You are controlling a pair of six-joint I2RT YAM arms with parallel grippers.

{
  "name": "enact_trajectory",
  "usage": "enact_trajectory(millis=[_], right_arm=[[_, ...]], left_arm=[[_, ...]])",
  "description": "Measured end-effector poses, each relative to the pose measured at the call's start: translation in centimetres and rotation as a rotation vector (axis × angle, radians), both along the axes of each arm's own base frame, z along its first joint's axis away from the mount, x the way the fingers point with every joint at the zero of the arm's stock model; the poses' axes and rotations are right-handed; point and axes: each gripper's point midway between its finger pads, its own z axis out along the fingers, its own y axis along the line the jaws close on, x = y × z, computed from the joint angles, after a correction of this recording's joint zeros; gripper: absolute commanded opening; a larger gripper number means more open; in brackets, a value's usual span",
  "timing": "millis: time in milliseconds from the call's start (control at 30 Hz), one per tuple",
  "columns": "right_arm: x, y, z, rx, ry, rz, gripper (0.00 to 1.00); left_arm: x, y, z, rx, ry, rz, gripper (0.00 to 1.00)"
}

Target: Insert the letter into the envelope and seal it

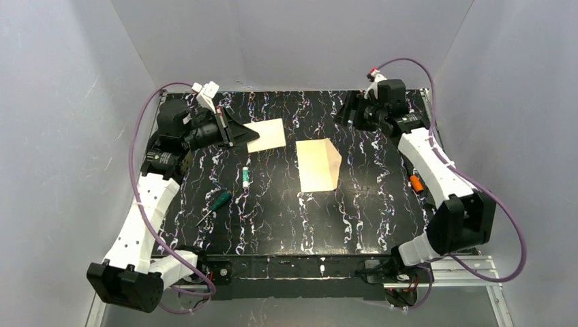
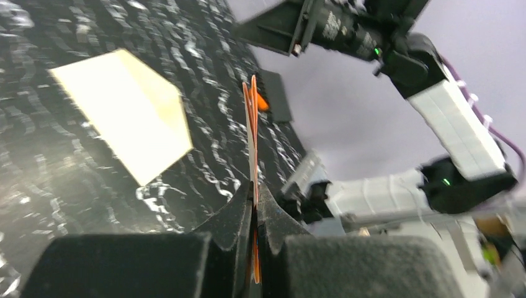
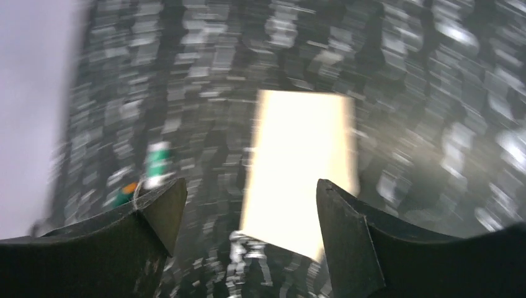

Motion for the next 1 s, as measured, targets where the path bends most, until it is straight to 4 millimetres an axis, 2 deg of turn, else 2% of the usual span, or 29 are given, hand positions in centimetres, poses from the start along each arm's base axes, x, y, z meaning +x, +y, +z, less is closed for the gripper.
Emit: enact_trajectory(millis=[67, 100, 167, 233, 300, 433, 567, 633, 700, 867, 1000], right_arm=[[-1.1, 4.1, 4.4, 0.144, -0.116, 0.198, 0.86], [-2.3, 6.2, 6.1, 0.198, -0.156, 0.302, 0.86], [-5.6, 10.6, 8.5, 0.283, -0.197, 0.502, 0.87], [-9.0, 14.1, 10.4, 0.349, -0.216, 0.672, 0.87], [-12.7, 16.4, 12.5, 0.418, -0.226, 0.827, 0.87], [-15.4, 16.5, 15.9, 0.489, -0.270, 0.909, 0.88], [-16.1, 15.7, 19.3, 0.525, -0.348, 0.885, 0.90], [-16.4, 15.5, 20.6, 0.550, -0.377, 0.880, 0.98], [-16.9, 15.6, 22.0, 0.586, -0.393, 0.899, 0.99], [-18.7, 16.8, 23.2, 0.549, -0.390, 1.019, 0.98], [-21.2, 18.3, 22.9, 0.537, -0.351, 1.133, 0.89]], left_arm=[[-0.7, -1.2, 0.6, -0.039, -0.007, -0.095, 0.00], [-1.2, -1.8, 1.0, -0.061, -0.010, -0.151, 0.00], [-2.3, -2.6, 1.7, -0.096, -0.022, -0.247, 0.00], [-3.3, -3.0, 2.4, -0.118, -0.040, -0.315, 0.00], [-4.6, -3.2, 3.3, -0.136, -0.077, -0.384, 0.00], [-6.8, -3.2, 4.5, -0.155, -0.127, -0.488, 0.00], [-8.1, -3.0, 4.9, -0.146, -0.154, -0.540, 0.00], [-8.5, -2.9, 4.9, -0.142, -0.161, -0.556, 0.00], [-8.8, -2.9, 4.9, -0.141, -0.163, -0.572, 0.00], [-9.5, -3.1, 4.9, -0.138, -0.180, -0.607, 0.00], [-9.9, -3.2, 5.0, -0.132, -0.210, -0.616, 0.00]])
